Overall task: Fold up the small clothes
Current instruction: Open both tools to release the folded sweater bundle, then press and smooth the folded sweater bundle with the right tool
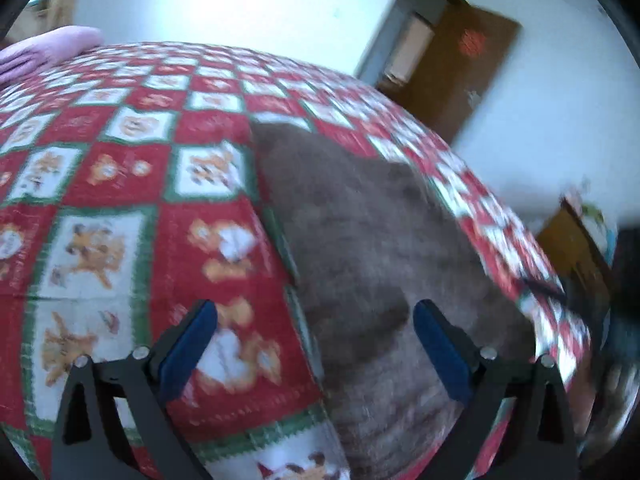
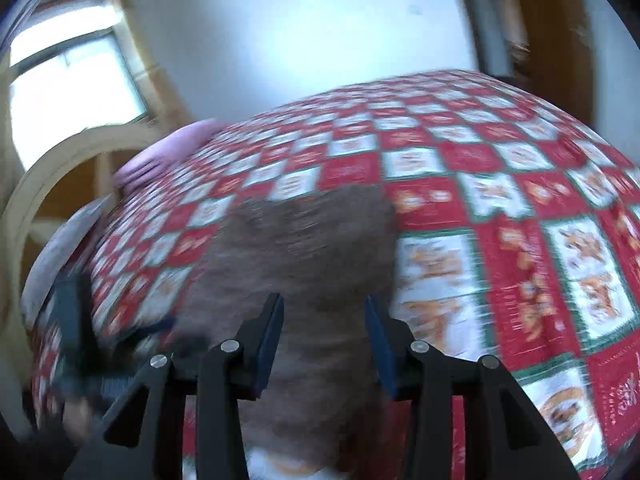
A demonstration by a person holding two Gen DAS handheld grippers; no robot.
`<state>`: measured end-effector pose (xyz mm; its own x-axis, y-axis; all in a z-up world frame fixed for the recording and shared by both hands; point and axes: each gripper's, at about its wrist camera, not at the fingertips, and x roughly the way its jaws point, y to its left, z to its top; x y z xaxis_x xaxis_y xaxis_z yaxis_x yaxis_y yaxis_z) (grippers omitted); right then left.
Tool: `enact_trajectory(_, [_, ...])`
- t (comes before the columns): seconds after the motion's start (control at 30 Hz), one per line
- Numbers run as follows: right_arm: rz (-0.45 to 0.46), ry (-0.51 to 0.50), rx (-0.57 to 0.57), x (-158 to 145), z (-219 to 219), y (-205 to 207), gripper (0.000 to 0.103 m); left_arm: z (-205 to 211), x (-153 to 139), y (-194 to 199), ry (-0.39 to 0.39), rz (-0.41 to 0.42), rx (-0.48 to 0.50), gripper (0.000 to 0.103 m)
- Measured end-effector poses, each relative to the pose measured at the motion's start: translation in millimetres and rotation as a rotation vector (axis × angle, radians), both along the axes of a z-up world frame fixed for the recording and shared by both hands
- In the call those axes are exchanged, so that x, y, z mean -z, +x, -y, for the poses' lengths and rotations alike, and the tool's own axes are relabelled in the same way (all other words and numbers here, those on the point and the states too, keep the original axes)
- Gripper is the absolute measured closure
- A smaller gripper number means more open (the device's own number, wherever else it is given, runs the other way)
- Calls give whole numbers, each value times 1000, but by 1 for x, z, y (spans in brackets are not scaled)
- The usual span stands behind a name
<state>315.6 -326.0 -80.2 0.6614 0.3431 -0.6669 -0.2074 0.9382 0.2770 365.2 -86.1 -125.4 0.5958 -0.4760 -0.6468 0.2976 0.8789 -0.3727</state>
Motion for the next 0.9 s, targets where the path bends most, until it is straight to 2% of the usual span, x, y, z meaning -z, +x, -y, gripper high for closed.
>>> enact_trajectory(0.03, [-36,-21,-27,9,-7,-3,60,0,-4,3,1,10,-10,0])
enact_trajectory(0.1, [-124,-91,-19,33,-13,-4,60,7,-6,11,59,10,-29,0])
enact_trajectory(0.13, [-191,-85,-19,49,-11,-2,60,11,-2,14,103,-14,-48,0])
enact_trajectory(0.17, [-187,-79,-41,53,-10,-5,59,12,2,14,109,-30,-52,0])
enact_trajectory(0.27, [-191,-141,-73,34,-16,-4,60,10,21,6,96,-85,-47,0])
enact_trajectory(0.3, [-169,-152,-76,26,-17,-3,60,8,19,1,92,-73,-54,0])
enact_trajectory(0.37, [-63,-212,-98,-3,-31,5,60,8,19,-3,99,-82,-67,0])
enact_trajectory(0.47, [7,-282,-130,-23,-56,36,61,12,20,-9,135,-70,-65,0])
enact_trajectory(0.5, [10,-293,-155,-23,-66,49,69,13,21,-8,137,-70,-63,0])
enact_trajectory(0.57, [11,-330,-225,-19,-95,76,77,12,22,-7,126,-71,-60,0])
enact_trajectory(0.7, [-18,-399,-315,5,-141,117,77,6,21,-8,89,-69,-53,0])
enact_trajectory(0.77, [-128,-447,-316,39,-151,141,77,3,21,-8,61,-69,-52,0])
enact_trajectory(0.8, [-136,-442,-304,47,-149,145,78,2,21,-7,52,-70,-52,0])
enact_trajectory(0.9, [-125,-367,-294,43,-134,142,78,-4,19,-8,1,-63,-61,0])
